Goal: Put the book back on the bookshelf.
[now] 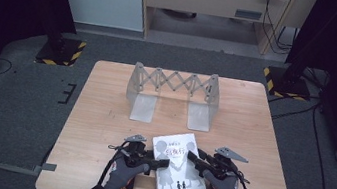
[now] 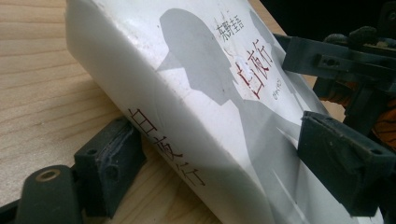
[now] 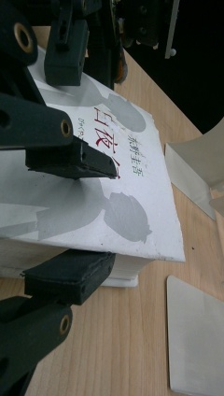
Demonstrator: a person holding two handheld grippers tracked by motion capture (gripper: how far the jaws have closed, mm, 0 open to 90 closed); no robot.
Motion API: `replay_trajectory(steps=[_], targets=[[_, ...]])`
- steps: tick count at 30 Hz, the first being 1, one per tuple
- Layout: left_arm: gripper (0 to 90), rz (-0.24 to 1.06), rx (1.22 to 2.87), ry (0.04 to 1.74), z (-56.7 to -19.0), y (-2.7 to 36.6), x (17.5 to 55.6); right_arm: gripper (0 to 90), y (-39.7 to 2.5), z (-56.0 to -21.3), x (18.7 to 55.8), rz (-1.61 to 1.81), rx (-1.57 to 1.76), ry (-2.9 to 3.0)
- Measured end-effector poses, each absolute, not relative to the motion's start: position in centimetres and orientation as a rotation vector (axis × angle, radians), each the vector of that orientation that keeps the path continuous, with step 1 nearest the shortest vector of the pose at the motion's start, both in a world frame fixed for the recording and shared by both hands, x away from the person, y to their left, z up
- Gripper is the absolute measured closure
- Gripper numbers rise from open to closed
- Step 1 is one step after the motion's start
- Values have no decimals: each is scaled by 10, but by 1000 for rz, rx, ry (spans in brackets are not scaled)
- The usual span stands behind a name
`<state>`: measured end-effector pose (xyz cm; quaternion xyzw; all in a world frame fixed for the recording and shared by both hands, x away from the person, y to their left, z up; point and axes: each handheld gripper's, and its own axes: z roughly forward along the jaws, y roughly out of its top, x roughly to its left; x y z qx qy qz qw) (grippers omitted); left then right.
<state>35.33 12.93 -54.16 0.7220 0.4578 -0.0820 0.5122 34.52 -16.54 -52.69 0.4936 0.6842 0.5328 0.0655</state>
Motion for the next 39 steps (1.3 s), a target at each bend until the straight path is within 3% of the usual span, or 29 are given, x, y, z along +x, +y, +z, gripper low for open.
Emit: replay_trajectory(steps=[3, 7, 10, 28, 39], targets=[[135, -189, 1739, 1097, -542, 128, 353, 509, -166, -526, 346, 1596, 1478, 2085], [119, -173, 1734, 1086, -543, 126, 352, 396, -170, -527, 348, 1528, 1442, 2117], [119, -164, 1717, 1083, -545, 126, 351, 376, -171, -529, 348, 1544, 1472, 2113], [0, -133, 1740, 1055, -545, 116, 350, 340, -167, -534, 350, 1595, 1513, 2136], [0, -169, 1601, 1189, -545, 112, 351, 337, -163, -536, 349, 1595, 1504, 2095]])
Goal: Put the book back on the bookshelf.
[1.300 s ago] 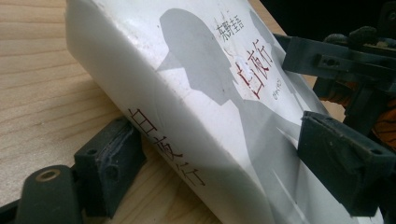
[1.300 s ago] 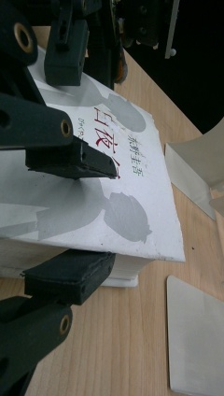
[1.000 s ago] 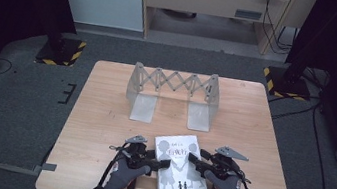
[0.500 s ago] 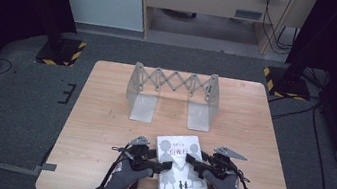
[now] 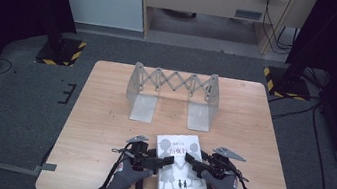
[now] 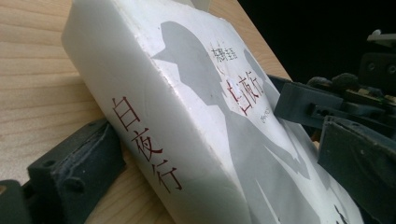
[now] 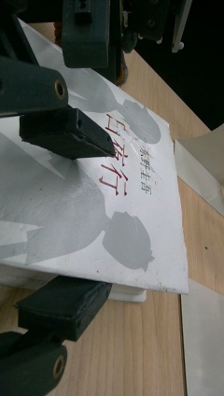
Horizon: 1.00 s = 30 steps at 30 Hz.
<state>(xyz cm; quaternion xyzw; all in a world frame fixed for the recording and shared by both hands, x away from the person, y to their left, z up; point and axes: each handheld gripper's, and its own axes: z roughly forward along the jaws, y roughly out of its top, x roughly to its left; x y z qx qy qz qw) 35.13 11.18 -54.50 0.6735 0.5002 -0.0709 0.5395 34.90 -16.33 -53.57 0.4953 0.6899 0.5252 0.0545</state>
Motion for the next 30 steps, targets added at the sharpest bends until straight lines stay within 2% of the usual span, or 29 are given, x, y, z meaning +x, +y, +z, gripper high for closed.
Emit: replay_trajectory(steps=[4, 22, 28, 30], targets=[[0, -69, 1712, 1151, -542, 105, 350, 339, -164, -535, 350, 1596, 1511, 2098], [0, -69, 1723, 1112, -544, 108, 351, 340, -165, -535, 349, 1601, 1506, 2093], [0, -91, 1651, 1166, -545, 108, 351, 346, -164, -536, 350, 1606, 1500, 2091], [38, -64, 1681, 1155, -544, 111, 351, 356, -165, -536, 350, 1606, 1501, 2086]])
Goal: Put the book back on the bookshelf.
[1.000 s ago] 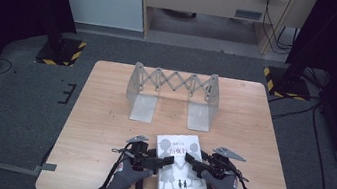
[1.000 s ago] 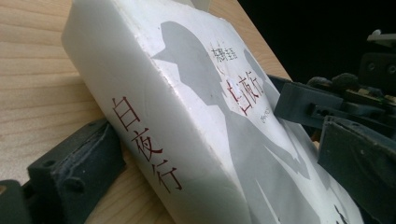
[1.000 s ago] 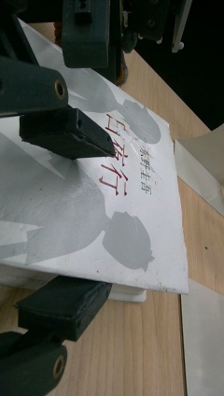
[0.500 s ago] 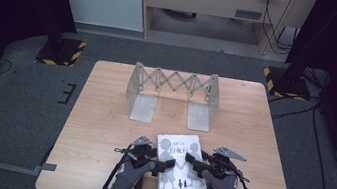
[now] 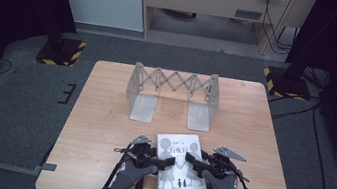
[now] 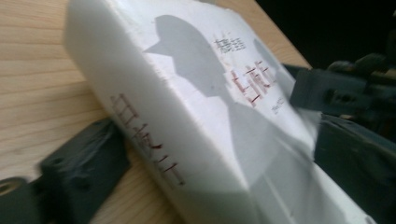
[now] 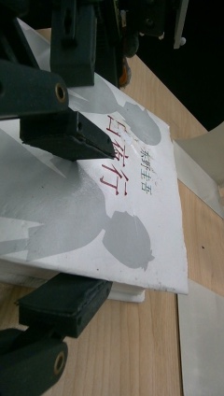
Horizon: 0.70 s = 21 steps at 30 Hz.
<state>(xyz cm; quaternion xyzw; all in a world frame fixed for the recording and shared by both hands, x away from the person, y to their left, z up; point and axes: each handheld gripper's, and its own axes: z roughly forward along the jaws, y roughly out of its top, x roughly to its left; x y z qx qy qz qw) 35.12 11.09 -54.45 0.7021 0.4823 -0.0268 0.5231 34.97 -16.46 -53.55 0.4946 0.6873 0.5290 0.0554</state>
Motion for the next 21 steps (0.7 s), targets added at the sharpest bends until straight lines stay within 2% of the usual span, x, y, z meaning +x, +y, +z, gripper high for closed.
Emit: replay_trajectory(steps=[1, 8, 12, 18, 21], targets=[[75, -67, 1677, 1157, -545, 112, 351, 364, -165, -535, 350, 1608, 1504, 2083], [118, -86, 1656, 1166, -545, 115, 353, 452, -169, -533, 350, 1628, 1507, 2060], [151, -84, 1635, 1169, -540, 117, 352, 468, -170, -531, 349, 1643, 1495, 2050], [220, 8, 1608, 1109, -518, 122, 349, 511, -173, -519, 347, 1741, 1437, 1977], [251, 14, 1595, 1082, -511, 125, 348, 523, -172, -512, 346, 1775, 1381, 1947]])
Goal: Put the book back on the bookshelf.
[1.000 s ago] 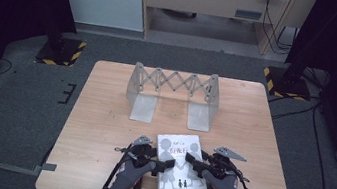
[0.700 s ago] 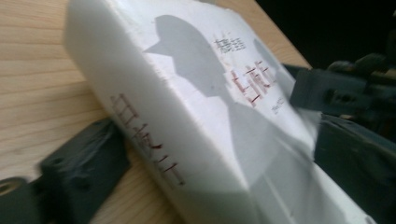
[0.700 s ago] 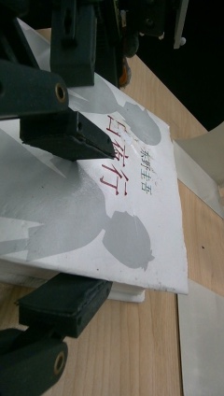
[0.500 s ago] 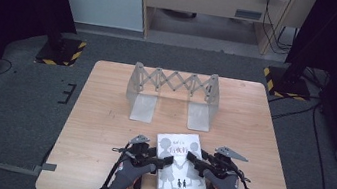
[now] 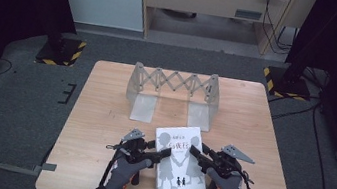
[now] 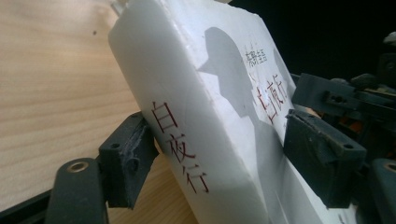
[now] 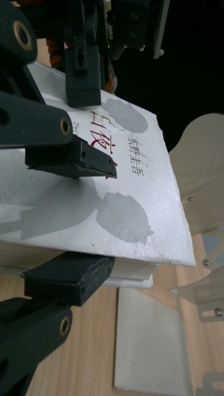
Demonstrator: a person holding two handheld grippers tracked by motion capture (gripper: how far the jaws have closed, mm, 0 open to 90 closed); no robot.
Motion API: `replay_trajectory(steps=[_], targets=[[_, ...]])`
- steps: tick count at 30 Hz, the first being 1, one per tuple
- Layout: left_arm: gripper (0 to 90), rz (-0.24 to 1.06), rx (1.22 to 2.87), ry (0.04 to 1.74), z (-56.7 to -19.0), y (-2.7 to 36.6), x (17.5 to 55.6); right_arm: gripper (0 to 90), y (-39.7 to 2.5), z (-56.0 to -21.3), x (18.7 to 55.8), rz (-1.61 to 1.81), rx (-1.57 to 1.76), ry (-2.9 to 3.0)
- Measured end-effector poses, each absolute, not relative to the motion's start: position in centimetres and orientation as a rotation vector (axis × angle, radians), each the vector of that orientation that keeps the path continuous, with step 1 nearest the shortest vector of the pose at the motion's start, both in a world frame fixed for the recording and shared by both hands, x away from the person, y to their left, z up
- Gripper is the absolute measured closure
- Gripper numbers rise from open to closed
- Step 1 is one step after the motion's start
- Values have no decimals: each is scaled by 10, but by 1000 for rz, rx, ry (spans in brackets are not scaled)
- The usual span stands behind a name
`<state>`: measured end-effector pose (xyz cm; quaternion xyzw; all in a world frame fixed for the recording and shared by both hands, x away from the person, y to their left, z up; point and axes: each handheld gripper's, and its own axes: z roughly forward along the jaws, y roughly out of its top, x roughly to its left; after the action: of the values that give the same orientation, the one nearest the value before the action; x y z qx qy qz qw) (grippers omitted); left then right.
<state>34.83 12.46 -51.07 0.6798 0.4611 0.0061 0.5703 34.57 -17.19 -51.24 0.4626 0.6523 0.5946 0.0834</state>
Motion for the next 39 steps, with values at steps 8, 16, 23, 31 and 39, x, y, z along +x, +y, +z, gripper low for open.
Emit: replay_trajectory(steps=[8, 16, 23, 31, 39], targets=[[253, 5, 1602, 1026, -503, 123, 348, 536, -171, -506, 343, 1852, 1311, 1916], [263, -76, 1599, 981, -503, 118, 349, 547, -167, -502, 342, 1905, 1262, 1941], [346, -89, 1590, 957, -500, 121, 349, 557, -169, -501, 343, 1888, 1265, 1951], [388, -107, 1585, 950, -494, 121, 350, 538, -196, -501, 348, 1787, 1342, 1879], [425, -93, 1599, 927, -480, 118, 354, 481, -218, -509, 355, 1537, 1419, 1897]])
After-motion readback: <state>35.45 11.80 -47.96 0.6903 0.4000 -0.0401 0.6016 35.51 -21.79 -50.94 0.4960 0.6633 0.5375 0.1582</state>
